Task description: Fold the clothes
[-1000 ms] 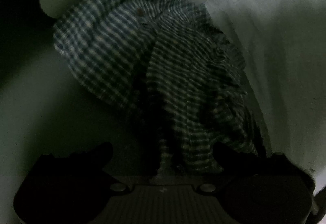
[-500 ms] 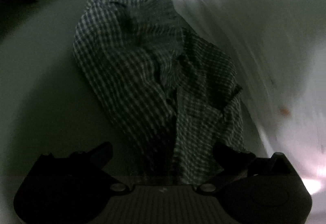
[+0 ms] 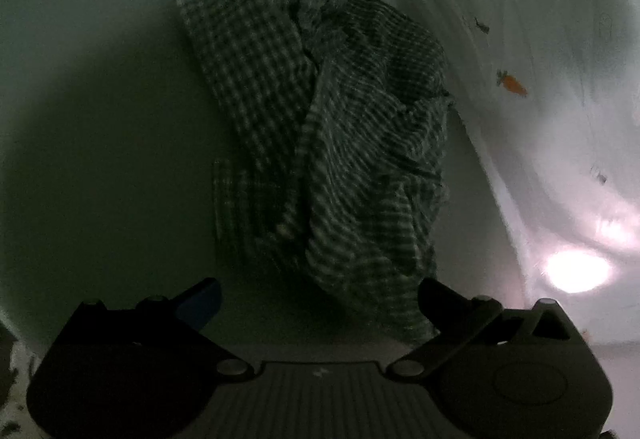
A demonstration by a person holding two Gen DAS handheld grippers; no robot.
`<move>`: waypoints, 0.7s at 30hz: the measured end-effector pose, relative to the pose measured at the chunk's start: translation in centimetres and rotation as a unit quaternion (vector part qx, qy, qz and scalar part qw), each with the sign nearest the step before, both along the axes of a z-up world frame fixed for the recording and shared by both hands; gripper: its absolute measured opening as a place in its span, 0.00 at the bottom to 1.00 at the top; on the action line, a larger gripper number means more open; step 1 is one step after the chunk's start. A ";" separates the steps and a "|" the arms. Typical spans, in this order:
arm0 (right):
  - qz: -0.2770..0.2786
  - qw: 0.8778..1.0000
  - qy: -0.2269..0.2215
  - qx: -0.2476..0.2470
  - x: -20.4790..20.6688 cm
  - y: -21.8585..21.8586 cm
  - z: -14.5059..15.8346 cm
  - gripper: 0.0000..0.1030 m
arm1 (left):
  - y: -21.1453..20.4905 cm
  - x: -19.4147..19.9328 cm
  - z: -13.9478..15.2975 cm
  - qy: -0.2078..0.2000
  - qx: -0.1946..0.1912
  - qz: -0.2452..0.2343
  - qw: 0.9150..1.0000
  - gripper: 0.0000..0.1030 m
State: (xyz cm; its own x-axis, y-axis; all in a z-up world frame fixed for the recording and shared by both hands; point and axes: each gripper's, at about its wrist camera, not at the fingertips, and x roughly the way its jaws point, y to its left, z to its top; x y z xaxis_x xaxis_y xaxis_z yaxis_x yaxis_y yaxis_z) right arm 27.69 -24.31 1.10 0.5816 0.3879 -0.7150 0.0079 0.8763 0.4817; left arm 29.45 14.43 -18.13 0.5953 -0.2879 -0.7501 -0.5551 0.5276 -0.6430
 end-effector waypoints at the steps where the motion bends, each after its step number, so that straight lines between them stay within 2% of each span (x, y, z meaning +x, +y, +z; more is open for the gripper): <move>1: 0.005 1.000 -0.001 0.002 0.1 0.0 0.0 0.22 | 0.1 -0.1 -0.3 -0.002 -0.020 0.014 1.000 1.00; 6: 0.039 0.999 -0.002 0.017 1.5 0.5 0.3 0.24 | -0.1 -1.4 -2.5 -0.011 -0.133 0.081 0.988 1.00; 12: 0.041 0.998 0.006 0.046 6.1 0.8 -0.4 0.27 | -0.9 0.1 -4.2 0.001 -0.126 0.096 0.987 0.98; 15: 0.041 0.997 0.010 0.060 8.4 0.9 -0.8 0.27 | -0.9 1.9 -5.0 0.008 -0.128 0.096 0.987 0.85; 16: 0.041 0.997 0.012 0.065 9.2 0.9 -0.9 0.27 | -0.9 2.4 -5.1 0.010 -0.124 0.092 0.988 0.78; 20: 0.039 0.995 0.020 0.094 12.5 1.1 -1.4 0.27 | -1.2 4.8 -5.7 0.025 -0.094 0.067 0.993 0.57; 21: 0.036 0.993 0.025 0.109 13.5 1.2 -1.6 0.27 | -1.4 5.0 -5.9 0.031 -0.090 0.064 0.993 0.56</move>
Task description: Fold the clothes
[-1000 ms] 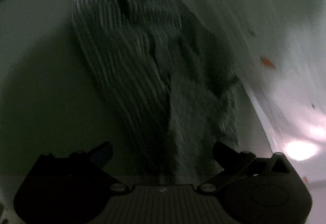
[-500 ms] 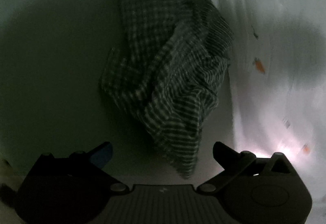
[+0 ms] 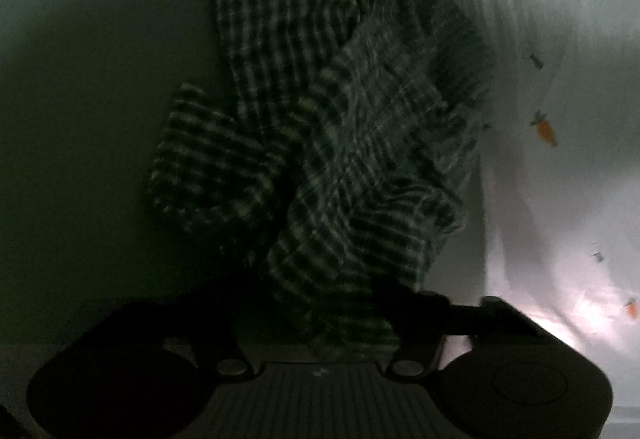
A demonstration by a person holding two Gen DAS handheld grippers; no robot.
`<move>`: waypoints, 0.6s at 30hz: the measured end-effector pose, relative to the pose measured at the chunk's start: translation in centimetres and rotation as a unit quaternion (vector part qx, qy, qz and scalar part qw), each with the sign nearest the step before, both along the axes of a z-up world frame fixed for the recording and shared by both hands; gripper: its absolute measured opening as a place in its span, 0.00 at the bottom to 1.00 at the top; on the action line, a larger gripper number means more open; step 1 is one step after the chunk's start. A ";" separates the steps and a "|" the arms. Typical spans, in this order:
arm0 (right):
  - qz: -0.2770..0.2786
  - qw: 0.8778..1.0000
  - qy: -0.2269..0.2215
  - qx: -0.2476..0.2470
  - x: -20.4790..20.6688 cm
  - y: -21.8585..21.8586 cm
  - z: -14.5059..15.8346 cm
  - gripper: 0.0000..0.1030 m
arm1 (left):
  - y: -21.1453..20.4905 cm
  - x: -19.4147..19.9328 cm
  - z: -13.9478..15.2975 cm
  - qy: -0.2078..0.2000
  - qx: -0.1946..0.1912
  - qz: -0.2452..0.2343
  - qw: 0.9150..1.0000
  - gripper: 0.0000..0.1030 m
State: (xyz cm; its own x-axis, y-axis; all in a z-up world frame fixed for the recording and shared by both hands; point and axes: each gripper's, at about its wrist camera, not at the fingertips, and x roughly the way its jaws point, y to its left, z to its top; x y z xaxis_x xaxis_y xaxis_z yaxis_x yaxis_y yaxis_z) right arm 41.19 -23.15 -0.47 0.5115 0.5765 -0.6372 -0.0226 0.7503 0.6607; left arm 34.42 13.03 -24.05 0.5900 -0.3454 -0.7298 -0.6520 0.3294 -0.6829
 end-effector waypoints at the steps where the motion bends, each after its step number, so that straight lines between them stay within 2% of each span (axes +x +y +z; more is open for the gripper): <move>1: -0.001 1.000 0.006 0.014 1.2 0.3 -0.3 0.29 | -0.1 0.3 -0.4 0.006 0.001 -0.002 1.000 0.50; 5: 0.007 0.998 0.027 0.048 5.4 2.3 -1.7 0.32 | 0.2 1.2 -1.1 0.011 -0.002 0.001 1.000 0.28; 8: 0.010 0.996 0.048 0.079 8.4 4.2 -3.1 0.42 | 0.6 1.9 -0.9 0.011 0.010 0.000 1.000 0.16; 10: 0.002 0.994 0.066 0.092 10.1 5.6 -4.3 0.49 | 0.7 2.1 -0.6 0.013 0.021 -0.005 1.000 0.14; 13: -0.011 0.989 0.093 0.112 12.7 7.7 -6.2 0.52 | 0.6 2.6 0.0 0.022 0.034 -0.017 0.999 0.13; 15: -0.020 0.986 0.111 0.125 14.4 9.0 -7.4 0.53 | 0.7 2.8 0.9 0.027 0.066 -0.043 0.997 0.13; 17: -0.005 0.985 0.116 0.125 15.6 10.4 -7.6 0.42 | 0.2 3.3 2.2 0.026 0.124 -0.078 0.989 0.12; 18: 0.006 0.986 0.110 0.126 15.9 10.8 -7.3 0.21 | 0.0 3.6 3.1 0.022 0.151 -0.091 0.984 0.12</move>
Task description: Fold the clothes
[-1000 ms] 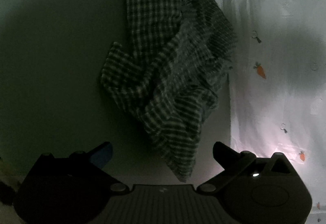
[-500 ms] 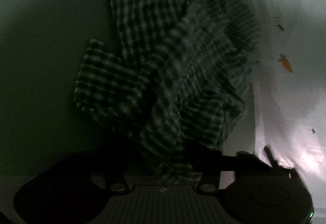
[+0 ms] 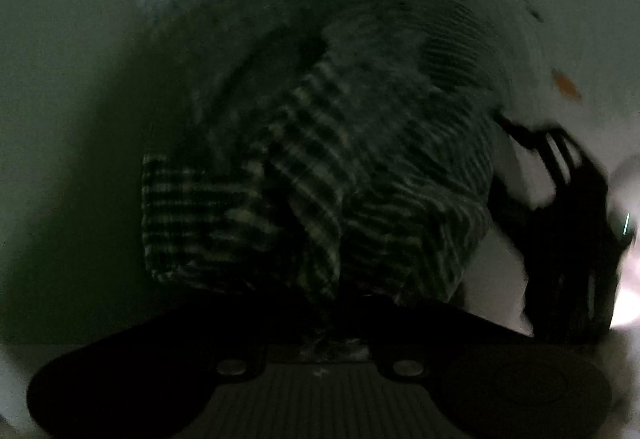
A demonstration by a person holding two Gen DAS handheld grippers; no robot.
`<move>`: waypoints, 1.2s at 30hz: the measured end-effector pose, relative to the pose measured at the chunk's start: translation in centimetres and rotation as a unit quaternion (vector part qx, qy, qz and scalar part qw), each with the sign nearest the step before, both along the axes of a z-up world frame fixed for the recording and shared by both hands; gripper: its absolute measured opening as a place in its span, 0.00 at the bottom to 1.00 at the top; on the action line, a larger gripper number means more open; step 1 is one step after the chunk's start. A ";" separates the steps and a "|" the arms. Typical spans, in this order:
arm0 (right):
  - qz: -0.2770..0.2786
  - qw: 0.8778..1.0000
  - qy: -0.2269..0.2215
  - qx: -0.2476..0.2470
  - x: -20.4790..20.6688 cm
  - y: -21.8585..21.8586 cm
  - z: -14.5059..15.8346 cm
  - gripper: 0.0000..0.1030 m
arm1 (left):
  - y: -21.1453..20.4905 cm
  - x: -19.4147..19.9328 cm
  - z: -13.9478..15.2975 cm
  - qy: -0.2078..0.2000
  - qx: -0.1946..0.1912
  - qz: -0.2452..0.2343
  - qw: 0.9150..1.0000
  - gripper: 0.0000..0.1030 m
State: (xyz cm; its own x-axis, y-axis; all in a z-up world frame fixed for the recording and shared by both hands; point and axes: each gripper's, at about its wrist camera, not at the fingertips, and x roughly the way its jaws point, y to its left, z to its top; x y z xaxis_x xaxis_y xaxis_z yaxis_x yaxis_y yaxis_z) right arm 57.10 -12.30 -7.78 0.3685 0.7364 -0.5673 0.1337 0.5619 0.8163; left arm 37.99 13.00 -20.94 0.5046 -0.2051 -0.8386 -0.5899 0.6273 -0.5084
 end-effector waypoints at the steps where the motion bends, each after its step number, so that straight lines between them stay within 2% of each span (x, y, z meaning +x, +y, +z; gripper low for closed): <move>1: 0.001 1.000 -0.016 -0.002 -0.2 0.2 0.7 0.01 | -0.2 0.2 0.9 -0.004 0.027 -0.014 1.000 0.11; 4: -0.019 0.997 -0.070 -0.006 -1.6 -0.2 3.4 0.01 | 0.1 0.0 3.5 -0.023 0.084 -0.015 0.996 0.09; 7: -0.059 0.993 -0.101 0.016 -3.4 -2.1 6.3 0.01 | 1.0 -0.6 6.6 -0.055 0.136 0.001 0.989 0.08; 9: -0.080 0.988 -0.126 0.036 -4.5 -3.5 8.6 0.01 | 1.5 -1.0 9.2 -0.091 0.171 0.007 0.981 0.08; 11: -0.092 0.981 -0.161 0.052 -5.7 -4.5 11.5 0.01 | 1.5 -0.7 12.7 -0.140 0.224 0.003 0.964 0.07; 13: -0.091 0.970 -0.218 0.058 -7.3 -4.9 15.4 0.01 | 1.2 -0.3 16.3 -0.188 0.281 -0.003 0.941 0.07; 15: -0.090 0.954 -0.279 0.060 -9.3 -5.2 19.3 0.01 | 0.8 -0.3 20.4 -0.242 0.337 -0.008 0.910 0.07; 17: -0.099 0.933 -0.339 0.065 -11.6 -5.7 23.5 0.01 | 0.5 -0.8 24.0 -0.293 0.370 -0.012 0.881 0.07; 19: -0.110 0.909 -0.396 0.070 -14.1 -6.4 27.4 0.01 | 0.1 -1.6 27.8 -0.348 0.398 -0.016 0.849 0.07; 23: -0.134 0.846 -0.511 0.074 -20.1 -8.2 34.5 0.01 | -1.3 -3.6 34.5 -0.446 0.428 -0.019 0.786 0.07; 28: -0.160 0.747 -0.643 0.050 -29.1 -11.1 41.9 0.01 | -4.4 -8.4 41.2 -0.542 0.444 -0.021 0.713 0.07; 29: -0.164 0.728 -0.664 0.044 -30.7 -11.4 43.0 0.01 | -5.0 -9.7 42.4 -0.560 0.443 -0.022 0.700 0.07; 31: -0.174 0.702 -0.689 0.043 -33.6 -12.5 44.6 0.01 | -6.2 -12.4 44.4 -0.593 0.431 -0.028 0.680 0.07; 33: -0.187 0.684 -0.703 0.052 -36.3 -13.7 45.7 0.01 | -7.2 -14.8 46.2 -0.623 0.419 -0.033 0.659 0.07; 36: -0.202 0.659 -0.722 0.053 -40.4 -15.2 46.7 0.01 | -8.7 -17.1 47.8 -0.658 0.402 -0.043 0.635 0.07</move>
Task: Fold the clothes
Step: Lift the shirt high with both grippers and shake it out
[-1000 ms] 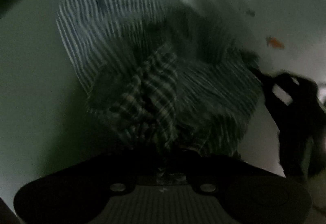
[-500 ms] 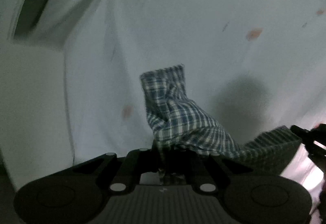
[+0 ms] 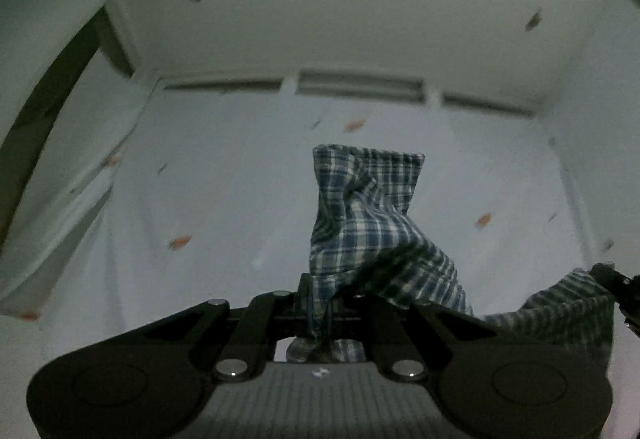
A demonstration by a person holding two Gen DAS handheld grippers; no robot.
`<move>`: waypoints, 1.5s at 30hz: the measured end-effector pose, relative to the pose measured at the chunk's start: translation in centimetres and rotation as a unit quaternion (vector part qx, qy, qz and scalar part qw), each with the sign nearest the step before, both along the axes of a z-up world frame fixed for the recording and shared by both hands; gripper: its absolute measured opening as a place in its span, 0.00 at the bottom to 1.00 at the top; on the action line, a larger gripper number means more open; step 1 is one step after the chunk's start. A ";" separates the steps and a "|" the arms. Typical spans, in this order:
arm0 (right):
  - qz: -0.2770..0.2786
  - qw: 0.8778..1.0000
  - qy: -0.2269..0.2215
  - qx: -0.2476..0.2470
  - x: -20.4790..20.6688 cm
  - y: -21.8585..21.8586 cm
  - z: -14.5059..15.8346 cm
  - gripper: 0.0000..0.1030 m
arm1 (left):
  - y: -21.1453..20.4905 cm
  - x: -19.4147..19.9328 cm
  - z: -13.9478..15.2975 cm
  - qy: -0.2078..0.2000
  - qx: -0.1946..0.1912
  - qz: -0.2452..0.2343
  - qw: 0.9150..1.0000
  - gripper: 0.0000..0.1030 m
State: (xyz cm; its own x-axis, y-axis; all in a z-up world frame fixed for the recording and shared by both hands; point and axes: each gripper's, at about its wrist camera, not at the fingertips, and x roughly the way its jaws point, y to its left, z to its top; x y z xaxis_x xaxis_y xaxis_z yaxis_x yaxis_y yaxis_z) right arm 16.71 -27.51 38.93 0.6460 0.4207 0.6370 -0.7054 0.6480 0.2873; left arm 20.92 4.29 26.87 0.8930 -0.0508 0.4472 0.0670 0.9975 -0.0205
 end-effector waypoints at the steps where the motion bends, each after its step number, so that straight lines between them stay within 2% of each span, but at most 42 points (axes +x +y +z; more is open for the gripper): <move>1: -0.006 1.000 -0.009 0.001 -1.4 -0.4 0.2 0.01 | -0.4 -0.7 0.2 -0.010 0.001 -0.009 1.000 0.07; 5: -0.030 0.999 -0.045 0.003 -6.8 -2.2 0.9 0.01 | -1.8 -3.2 0.8 -0.047 0.004 -0.037 0.998 0.07; 7: -0.035 0.998 -0.048 0.003 -8.9 -2.1 0.9 0.01 | -2.0 -3.6 0.5 -0.056 0.004 -0.045 0.997 0.07; 9: -0.045 0.998 -0.046 0.001 -9.9 -2.2 0.8 0.01 | -2.2 -4.2 0.4 -0.056 0.003 -0.056 0.997 0.07; 13: -0.064 0.997 -0.033 -0.004 -10.0 -1.8 1.0 0.01 | -1.1 -1.7 -0.1 -0.035 0.002 -0.073 0.997 0.07; 16: -0.083 0.996 -0.002 -0.012 -8.1 -0.3 0.4 0.01 | -0.5 2.9 -0.6 0.007 0.003 -0.072 0.997 0.07; 19: -0.113 0.992 0.051 -0.024 -4.0 1.5 -0.3 0.01 | 0.6 10.0 -1.5 0.071 -0.004 -0.080 0.994 0.07; 21: -0.141 0.985 0.091 -0.036 -0.3 2.6 -1.2 0.01 | 1.6 15.9 -2.7 0.122 -0.015 -0.095 0.988 0.07; 23: -0.178 0.974 0.131 -0.054 4.1 3.3 -2.7 0.01 | 2.3 23.7 -5.0 0.192 -0.024 -0.111 0.975 0.07; 25: -0.217 0.956 0.180 -0.085 9.7 4.4 -5.4 0.01 | 2.2 32.2 -9.5 0.277 -0.027 -0.102 0.955 0.07; 27: -0.246 0.928 0.245 -0.133 16.5 5.5 -9.6 0.03 | 2.0 40.6 -14.4 0.361 -0.029 -0.087 0.928 0.10; 28: -0.248 0.915 0.281 -0.151 20.0 5.8 -11.9 0.11 | 1.9 44.5 -17.1 0.398 -0.032 -0.077 0.914 0.11; 29: -0.240 0.898 0.329 -0.166 24.0 5.8 -14.8 0.19 | 2.0 47.9 -20.3 0.433 -0.038 -0.066 0.898 0.17; 30: -0.228 0.880 0.376 -0.178 27.2 5.7 -17.5 0.33 | 2.1 50.4 -23.3 0.468 -0.045 -0.057 0.881 0.20; 32: -0.221 0.837 0.463 -0.189 31.5 5.4 -22.3 0.34 | 2.7 53.1 -28.3 0.532 -0.059 -0.043 0.844 0.23; 33: -0.220 0.820 0.493 -0.193 32.6 5.1 -24.4 0.34 | 3.0 53.5 -30.1 0.547 -0.063 -0.040 0.834 0.26; 35: -0.212 0.807 0.520 -0.183 32.3 4.2 -27.0 0.42 | 3.7 51.8 -32.3 0.536 -0.062 -0.042 0.841 0.54; 36: -0.208 0.803 0.529 -0.178 31.6 3.6 -28.0 0.48 | 4.1 50.7 -33.3 0.537 -0.062 -0.040 0.840 0.59; 38: -0.200 0.784 0.557 -0.186 29.9 2.6 -29.9 0.49 | 4.9 48.1 -35.2 0.554 -0.060 -0.027 0.830 0.61; 40: -0.201 0.756 0.588 -0.204 27.6 1.5 -32.0 0.49 | 5.8 44.8 -36.7 0.575 -0.057 -0.015 0.816 0.62; 43: -0.202 0.715 0.632 -0.222 24.4 -0.2 -34.4 0.49 | 6.7 39.2 -38.7 0.601 -0.059 0.009 0.797 0.69; 45: -0.202 0.692 0.657 -0.222 22.1 -1.5 -35.6 0.49 | 7.5 35.2 -39.8 0.617 -0.079 0.026 0.783 0.72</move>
State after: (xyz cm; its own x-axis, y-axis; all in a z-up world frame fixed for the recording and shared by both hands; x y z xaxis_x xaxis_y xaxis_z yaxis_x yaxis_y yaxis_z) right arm 38.83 -28.97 3.33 0.6660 0.0034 -0.7460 0.2395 0.9461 0.2181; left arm 56.08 11.83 -12.90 0.6490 -0.0305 -0.7602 -0.1420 0.9768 -0.1604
